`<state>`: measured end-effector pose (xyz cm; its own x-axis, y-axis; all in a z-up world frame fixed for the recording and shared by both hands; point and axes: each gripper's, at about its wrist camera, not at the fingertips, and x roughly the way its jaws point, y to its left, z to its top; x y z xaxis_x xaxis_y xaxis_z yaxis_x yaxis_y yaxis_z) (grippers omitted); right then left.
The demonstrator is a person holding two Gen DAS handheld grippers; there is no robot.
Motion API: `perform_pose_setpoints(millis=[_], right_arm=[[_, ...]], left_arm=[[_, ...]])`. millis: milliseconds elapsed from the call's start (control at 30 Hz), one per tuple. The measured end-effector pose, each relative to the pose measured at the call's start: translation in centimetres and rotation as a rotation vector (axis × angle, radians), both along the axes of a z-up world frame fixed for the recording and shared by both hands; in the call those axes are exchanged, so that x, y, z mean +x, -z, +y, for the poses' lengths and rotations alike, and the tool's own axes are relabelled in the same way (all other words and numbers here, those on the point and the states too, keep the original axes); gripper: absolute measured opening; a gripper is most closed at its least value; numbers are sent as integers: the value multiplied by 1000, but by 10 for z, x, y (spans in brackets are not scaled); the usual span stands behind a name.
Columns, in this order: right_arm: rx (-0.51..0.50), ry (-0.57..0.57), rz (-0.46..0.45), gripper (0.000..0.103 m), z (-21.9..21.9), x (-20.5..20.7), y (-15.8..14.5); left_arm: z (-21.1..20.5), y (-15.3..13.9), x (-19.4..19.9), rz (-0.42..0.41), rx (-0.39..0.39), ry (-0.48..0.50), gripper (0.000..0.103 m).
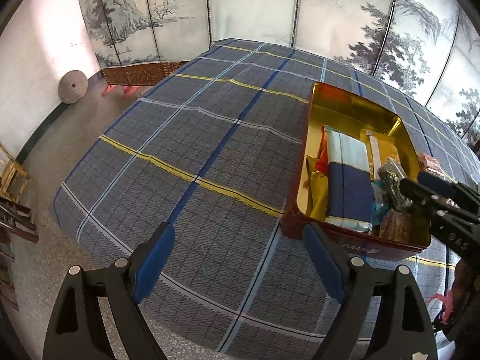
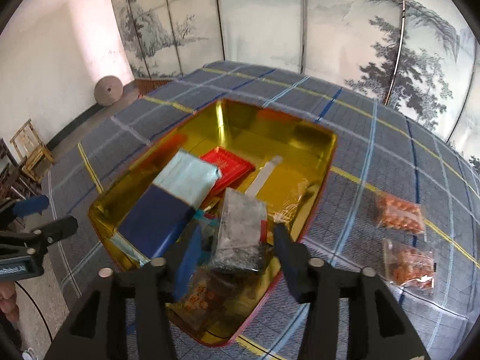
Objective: Organize snacks
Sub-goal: 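Open the right gripper to release the seed packet in the tin, then grasp the nearer orange biscuit packet with the right gripper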
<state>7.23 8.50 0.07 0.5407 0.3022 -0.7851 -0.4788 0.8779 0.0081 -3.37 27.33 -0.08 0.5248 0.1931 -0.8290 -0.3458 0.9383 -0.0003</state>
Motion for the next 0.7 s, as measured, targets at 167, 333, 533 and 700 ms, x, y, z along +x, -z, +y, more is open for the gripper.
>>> perform_pose_setpoints(millis=[167,333,533,700], right_arm=[[10,50,-40,60,-19,3,-12],[-40,150,-39,63,-55,15,-11],[-107,283,-27,66,-108,30,-2],[-105,348,-21,72,-138,37,3]], left_arm=[[-5,-2,1,-6,2,8,85],[-8,-3,2,-5,-1,14,85],[-15,-5,6,-6,7,30,85],[-21,-4,11,-2,9,39,85]])
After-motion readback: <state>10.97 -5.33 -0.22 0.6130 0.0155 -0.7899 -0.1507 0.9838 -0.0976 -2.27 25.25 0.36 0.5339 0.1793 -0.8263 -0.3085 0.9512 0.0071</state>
